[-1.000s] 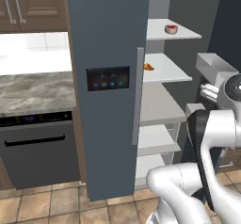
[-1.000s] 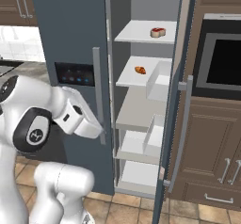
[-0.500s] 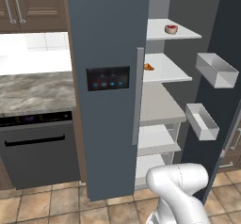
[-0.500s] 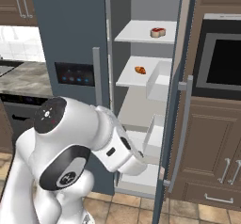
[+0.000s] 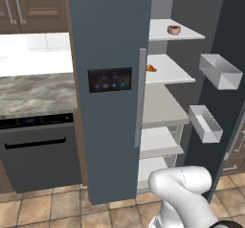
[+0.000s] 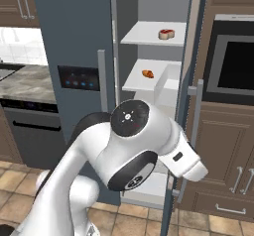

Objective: Pick up the frozen steak from the freezer, place it on any shelf in the fridge, and close the fridge and freezer doors when done.

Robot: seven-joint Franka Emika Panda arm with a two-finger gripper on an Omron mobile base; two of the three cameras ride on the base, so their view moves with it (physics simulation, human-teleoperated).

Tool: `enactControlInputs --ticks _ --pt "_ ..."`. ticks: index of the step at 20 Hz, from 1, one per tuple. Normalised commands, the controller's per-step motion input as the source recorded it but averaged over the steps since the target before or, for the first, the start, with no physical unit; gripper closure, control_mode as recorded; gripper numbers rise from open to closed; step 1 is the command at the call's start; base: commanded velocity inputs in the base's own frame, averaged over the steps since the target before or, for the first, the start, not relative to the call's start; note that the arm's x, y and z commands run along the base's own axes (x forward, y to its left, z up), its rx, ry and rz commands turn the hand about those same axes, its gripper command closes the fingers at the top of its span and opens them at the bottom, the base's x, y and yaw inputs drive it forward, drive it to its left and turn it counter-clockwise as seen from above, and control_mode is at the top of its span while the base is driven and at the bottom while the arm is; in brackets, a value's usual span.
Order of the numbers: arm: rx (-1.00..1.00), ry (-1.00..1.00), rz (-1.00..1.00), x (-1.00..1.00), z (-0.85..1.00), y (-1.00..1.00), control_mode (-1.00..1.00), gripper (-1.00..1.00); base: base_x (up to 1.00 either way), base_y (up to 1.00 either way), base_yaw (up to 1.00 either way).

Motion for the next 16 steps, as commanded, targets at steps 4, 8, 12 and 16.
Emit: enactControlInputs --ticks 4,8,12,16 --pt "0.00 0.00 0.06 0.50 -0.24 -0.64 -1.00 -1.00 0.00 0.00 0.00" --pt "0.00 0.00 0.11 0.64 -0.21 -0.53 -1.00 -1.00 0.00 0.00 0.00" --pt "0.04 0.00 0.11 0.67 -0.12 -0.51 -1.00 -1.00 0.00 0.00 0.00" --pt "0.09 -0.01 0.10 0.55 -0.17 -0.56 -1.00 -1.00 0.00 0.00 0.00"
